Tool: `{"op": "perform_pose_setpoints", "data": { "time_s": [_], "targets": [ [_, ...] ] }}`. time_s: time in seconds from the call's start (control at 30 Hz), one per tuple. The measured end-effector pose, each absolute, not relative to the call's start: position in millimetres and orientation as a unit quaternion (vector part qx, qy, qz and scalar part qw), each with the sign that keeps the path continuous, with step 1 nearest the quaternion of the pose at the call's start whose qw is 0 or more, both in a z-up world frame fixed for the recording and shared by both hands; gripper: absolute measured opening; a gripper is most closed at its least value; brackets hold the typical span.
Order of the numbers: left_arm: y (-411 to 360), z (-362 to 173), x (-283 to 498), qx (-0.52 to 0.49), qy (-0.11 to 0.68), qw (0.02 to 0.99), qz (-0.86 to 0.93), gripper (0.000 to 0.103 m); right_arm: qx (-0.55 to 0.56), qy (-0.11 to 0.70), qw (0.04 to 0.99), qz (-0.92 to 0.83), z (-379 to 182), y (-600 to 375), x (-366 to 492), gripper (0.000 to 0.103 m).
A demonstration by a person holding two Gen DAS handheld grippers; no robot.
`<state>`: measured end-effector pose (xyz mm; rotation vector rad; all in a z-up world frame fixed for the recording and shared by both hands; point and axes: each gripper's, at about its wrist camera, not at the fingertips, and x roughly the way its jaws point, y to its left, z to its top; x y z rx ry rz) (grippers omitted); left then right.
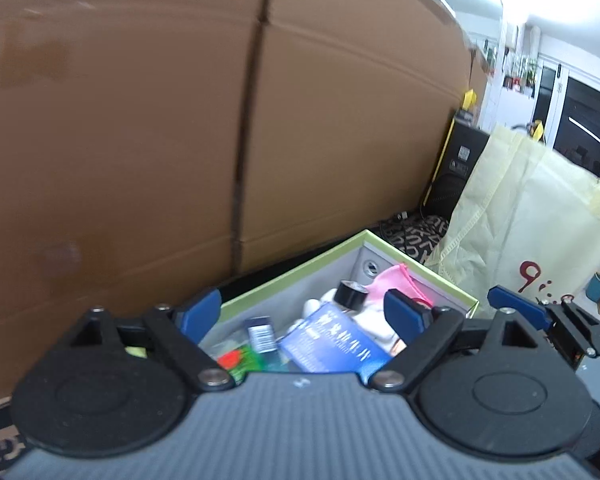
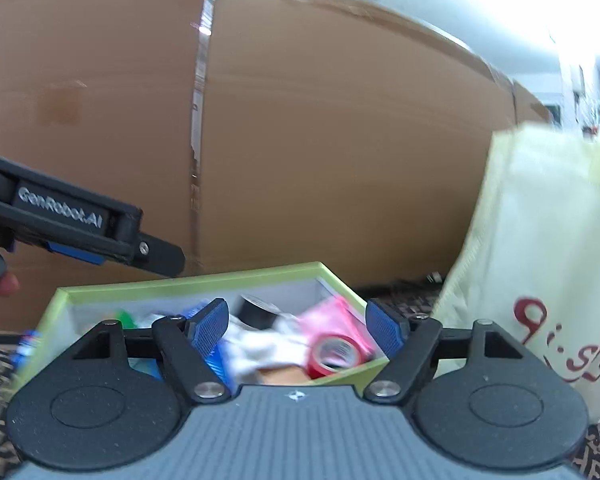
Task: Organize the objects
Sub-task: 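Carry both tape rolls into the lime-green box and release them, then grasp the blue plastic box with the right gripper while the left grasps the steel wool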
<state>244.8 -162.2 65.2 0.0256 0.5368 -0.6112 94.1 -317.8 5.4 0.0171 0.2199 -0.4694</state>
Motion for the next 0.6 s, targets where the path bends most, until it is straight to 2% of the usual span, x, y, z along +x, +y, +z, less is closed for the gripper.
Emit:
{"op": "perform_pose_setpoints", "data": {
  "time_s": [0.2, 0.33, 0.6],
  "targets": [
    [-90, 75, 215, -0.01, 0.24, 0.93, -0.28, 0.103, -0.001, 0.08, 0.981, -0.177, 24, -264, 84, 0.079],
    [-43, 68, 201, -0.03, 0.241, 0.935, -0.258, 0.103, -0.015, 0.081, 0.987, -0.139, 24, -221, 81, 0.079],
    [26, 38, 192, -0.047, 0.263, 0.939, -0.217, 0.103, -0.022, 0.142, 0.988, -0.06, -8, -140, 99, 0.079]
  ]
}}
